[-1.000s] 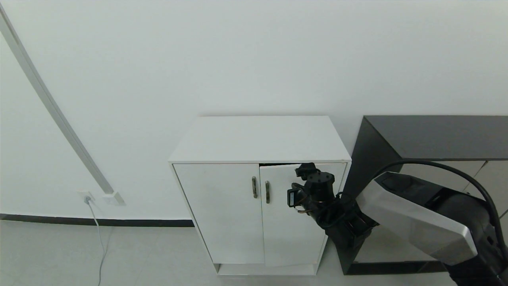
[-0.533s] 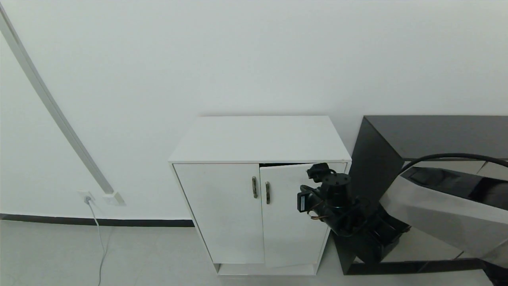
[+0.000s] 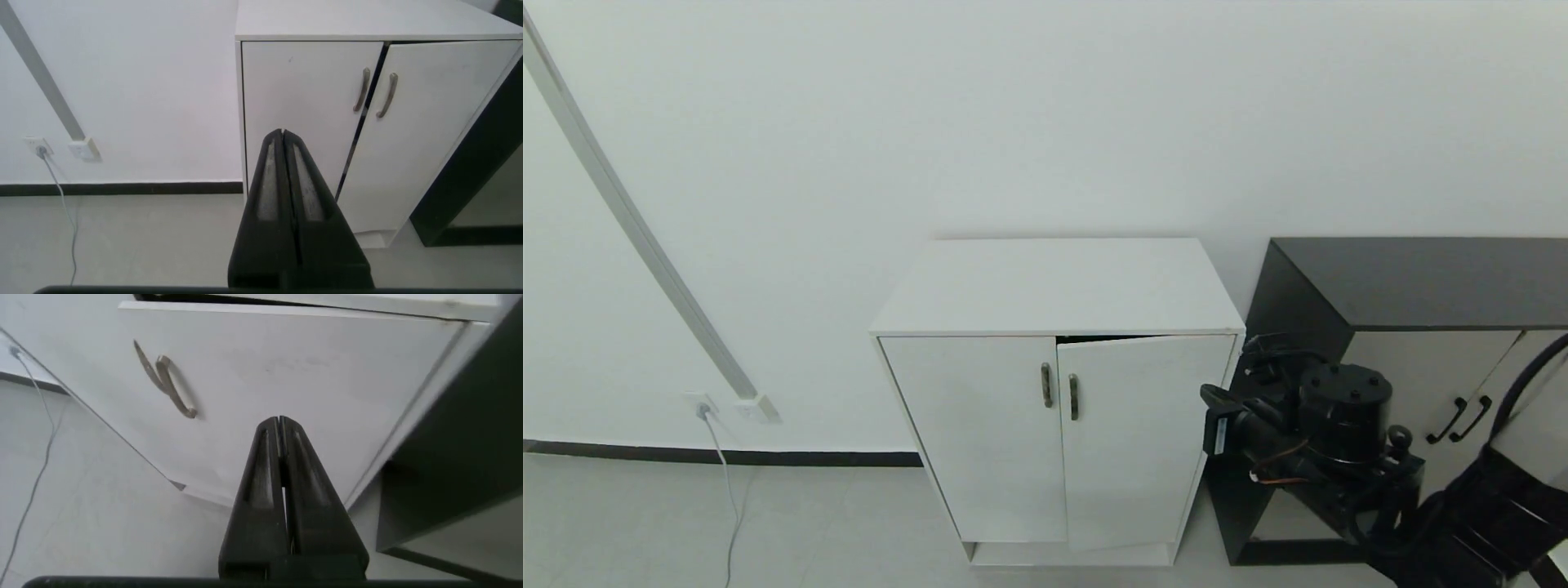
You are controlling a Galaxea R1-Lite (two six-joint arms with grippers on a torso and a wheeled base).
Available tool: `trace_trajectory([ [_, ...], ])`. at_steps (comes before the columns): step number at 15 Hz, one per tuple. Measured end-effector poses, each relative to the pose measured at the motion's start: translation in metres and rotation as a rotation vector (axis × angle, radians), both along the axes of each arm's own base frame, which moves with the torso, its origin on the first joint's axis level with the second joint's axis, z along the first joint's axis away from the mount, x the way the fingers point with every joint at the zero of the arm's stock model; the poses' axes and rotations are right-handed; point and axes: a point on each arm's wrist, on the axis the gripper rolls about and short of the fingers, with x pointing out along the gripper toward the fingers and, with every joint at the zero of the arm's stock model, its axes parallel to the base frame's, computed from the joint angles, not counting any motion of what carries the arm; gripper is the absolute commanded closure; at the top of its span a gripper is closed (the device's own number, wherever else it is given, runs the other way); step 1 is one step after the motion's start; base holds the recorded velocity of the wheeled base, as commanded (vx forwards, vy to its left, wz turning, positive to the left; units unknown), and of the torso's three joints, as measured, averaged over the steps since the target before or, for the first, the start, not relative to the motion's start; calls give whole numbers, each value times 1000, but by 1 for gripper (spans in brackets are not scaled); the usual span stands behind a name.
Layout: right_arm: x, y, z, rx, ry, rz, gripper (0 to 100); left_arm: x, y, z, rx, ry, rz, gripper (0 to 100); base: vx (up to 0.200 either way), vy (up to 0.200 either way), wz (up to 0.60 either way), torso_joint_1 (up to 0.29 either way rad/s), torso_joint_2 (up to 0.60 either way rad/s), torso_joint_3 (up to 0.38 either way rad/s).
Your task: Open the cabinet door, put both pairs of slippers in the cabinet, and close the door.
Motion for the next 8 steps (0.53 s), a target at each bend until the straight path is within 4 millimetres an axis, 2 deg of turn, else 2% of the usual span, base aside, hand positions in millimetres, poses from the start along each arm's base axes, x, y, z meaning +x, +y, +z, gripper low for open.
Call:
trace_trajectory([
  [3, -6, 10, 0, 11, -4, 38, 100, 0, 0, 0, 0, 0, 0, 100, 0, 0, 0, 0, 0, 0],
  [8, 39, 60, -16, 22, -18, 95, 100, 0, 0, 0, -1, 0, 0, 100, 0, 0, 0, 0, 0, 0],
])
